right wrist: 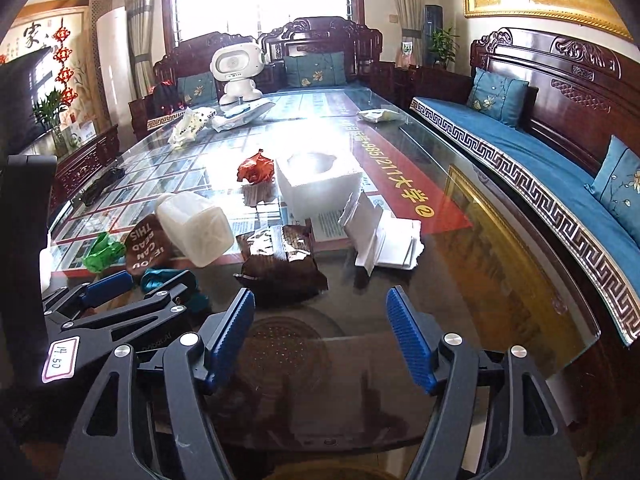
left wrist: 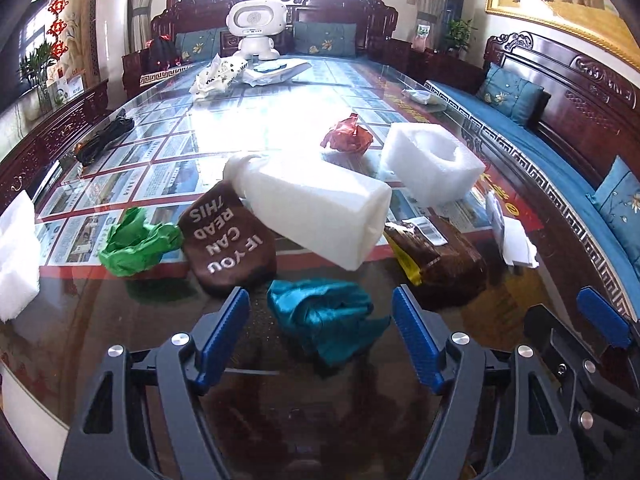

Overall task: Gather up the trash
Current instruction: 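Return to the table and grasp the teal cloth with the left tool, then grasp the brown packet with the right tool while the left tool holds the teal cloth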

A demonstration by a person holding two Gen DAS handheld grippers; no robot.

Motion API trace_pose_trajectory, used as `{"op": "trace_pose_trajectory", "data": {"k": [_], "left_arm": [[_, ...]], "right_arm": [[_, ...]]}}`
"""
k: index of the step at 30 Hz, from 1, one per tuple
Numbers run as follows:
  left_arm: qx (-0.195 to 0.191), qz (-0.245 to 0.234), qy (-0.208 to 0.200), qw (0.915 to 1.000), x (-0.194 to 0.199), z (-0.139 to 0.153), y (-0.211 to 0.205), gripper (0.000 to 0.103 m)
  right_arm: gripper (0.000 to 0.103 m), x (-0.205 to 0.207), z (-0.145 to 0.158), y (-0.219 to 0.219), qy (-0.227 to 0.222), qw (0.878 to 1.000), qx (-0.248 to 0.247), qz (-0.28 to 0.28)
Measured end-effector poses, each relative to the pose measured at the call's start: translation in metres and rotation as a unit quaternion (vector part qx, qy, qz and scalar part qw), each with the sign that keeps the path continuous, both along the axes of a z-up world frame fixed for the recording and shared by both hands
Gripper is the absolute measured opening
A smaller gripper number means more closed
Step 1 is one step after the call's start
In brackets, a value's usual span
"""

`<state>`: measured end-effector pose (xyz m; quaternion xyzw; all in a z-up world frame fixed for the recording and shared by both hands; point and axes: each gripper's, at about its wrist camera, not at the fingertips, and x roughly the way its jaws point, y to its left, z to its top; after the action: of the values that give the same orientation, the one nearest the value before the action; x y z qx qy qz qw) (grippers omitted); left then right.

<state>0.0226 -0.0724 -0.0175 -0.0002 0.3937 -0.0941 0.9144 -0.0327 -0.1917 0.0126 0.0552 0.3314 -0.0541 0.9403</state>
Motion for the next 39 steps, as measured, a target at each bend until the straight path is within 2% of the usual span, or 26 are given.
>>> {"op": "trace_pose_trajectory", "data": {"k": [8, 13, 14, 15, 22, 28, 31, 39], "left_arm": [[0.007, 0.004, 0.026, 0.9996, 0.027, -0.019, -0.001, 0.074], [0.013, 0.005, 0.021, 0.9997, 0.029, -0.020, 0.000, 0.074], [0.012, 0.005, 0.019, 0.9997, 0.029, -0.020, 0.000, 0.067], [0.014, 0.004, 0.017, 0.9998, 0.028, -0.020, 0.000, 0.056], [0.006, -0.002, 0.012, 0.9999, 0.023, -0.017, 0.005, 0.048], [-0.003, 0.005, 0.010, 0.9999, 0.020, -0.012, 0.017, 0.047], [-0.005, 0.010, 0.012, 0.9999, 0.020, -0.010, 0.023, 0.048], [-0.018, 0.017, 0.010, 0.9996, 0.017, -0.005, 0.035, 0.048]], "right_arm": [[0.067, 0.020, -0.013, -0.002, 0.009, 1.000, 0.005, 0.011], [0.068, 0.024, -0.017, -0.004, 0.011, 1.000, 0.010, 0.011], [0.068, 0.025, -0.017, -0.004, 0.011, 1.000, 0.010, 0.012], [0.068, 0.025, -0.017, -0.004, 0.011, 1.000, 0.010, 0.013], [0.068, 0.029, -0.017, -0.004, 0.011, 1.000, 0.009, 0.011], [0.068, 0.044, -0.014, 0.003, 0.015, 1.000, 0.000, 0.018], [0.077, 0.051, -0.013, 0.010, 0.015, 0.999, 0.003, 0.032], [0.079, 0.072, -0.022, 0.021, 0.034, 0.999, -0.017, 0.036]]}}
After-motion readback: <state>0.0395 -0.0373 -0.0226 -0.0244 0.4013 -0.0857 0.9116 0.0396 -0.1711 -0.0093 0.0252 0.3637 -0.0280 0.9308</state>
